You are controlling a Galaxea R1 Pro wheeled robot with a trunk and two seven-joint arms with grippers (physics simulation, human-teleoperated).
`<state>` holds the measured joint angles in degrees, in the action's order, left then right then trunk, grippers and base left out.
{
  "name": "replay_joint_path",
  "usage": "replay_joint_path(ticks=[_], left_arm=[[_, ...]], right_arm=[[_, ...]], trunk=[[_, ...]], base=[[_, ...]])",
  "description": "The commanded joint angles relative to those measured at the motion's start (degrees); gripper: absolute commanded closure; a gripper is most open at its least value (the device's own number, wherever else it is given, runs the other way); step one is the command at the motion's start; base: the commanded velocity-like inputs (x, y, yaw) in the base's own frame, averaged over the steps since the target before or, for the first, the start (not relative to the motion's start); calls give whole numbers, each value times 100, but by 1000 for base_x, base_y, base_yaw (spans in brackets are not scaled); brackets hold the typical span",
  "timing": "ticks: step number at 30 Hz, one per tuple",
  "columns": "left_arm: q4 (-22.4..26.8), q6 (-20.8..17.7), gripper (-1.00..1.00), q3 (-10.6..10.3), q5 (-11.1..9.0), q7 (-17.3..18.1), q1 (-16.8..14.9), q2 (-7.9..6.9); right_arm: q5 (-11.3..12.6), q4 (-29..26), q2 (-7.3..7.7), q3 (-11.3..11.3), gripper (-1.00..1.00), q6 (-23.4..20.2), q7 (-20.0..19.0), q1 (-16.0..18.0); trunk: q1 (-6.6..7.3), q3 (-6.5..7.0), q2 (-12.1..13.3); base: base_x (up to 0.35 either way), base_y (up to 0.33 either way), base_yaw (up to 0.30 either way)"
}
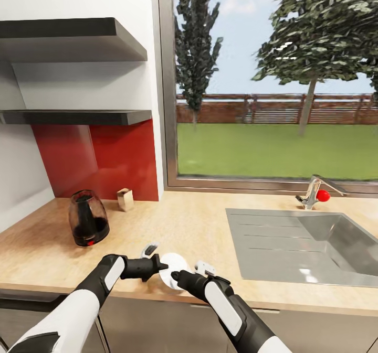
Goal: Set up a coffee station on the kitchen countertop: keep the coffee maker on the countertop, move the bottle of coffee from the kitchen shelf to the counter next to the coffee maker, place a paper coffee filter on top of the coffee maker, put the saucer next to the coffee maker with the coffee cup on the saucer, and place the electric kettle next to the coffee maker.
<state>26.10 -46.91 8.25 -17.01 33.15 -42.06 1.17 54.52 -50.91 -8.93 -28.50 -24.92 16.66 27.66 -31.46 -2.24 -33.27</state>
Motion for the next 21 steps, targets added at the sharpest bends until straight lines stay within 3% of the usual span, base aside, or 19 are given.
replay_joint_path(ticks=[1, 7, 10, 16, 21], left_arm=[[7, -15, 100, 36, 64, 7, -17, -10], [793, -573, 100, 50, -39, 13, -35, -311], [1365, -890, 100, 47, -393, 21, 1, -683], [1563, -1022, 100, 34, -881, 155, 23, -1210], [1580, -1002, 100, 1, -977, 460, 31, -1405]], right_arm=[[148, 60, -1, -15, -100, -13, 66, 3], [147, -11, -4, -11, -100, -13, 66, 3], [147, -34, -4, 13, -100, -13, 66, 8], [123, -250, 31, 56, -100, -2, 66, 11], [93, -322, 145, 85, -100, 127, 66, 11]], trunk=[[-3, -13, -8], [-3, -13, -8], [-3, -13, -8], [-3, -13, -8], [-3, -13, -8]], base=[[0, 0, 0], [0, 0, 0], [0, 0, 0], [0, 0, 0], [0, 0, 0]])
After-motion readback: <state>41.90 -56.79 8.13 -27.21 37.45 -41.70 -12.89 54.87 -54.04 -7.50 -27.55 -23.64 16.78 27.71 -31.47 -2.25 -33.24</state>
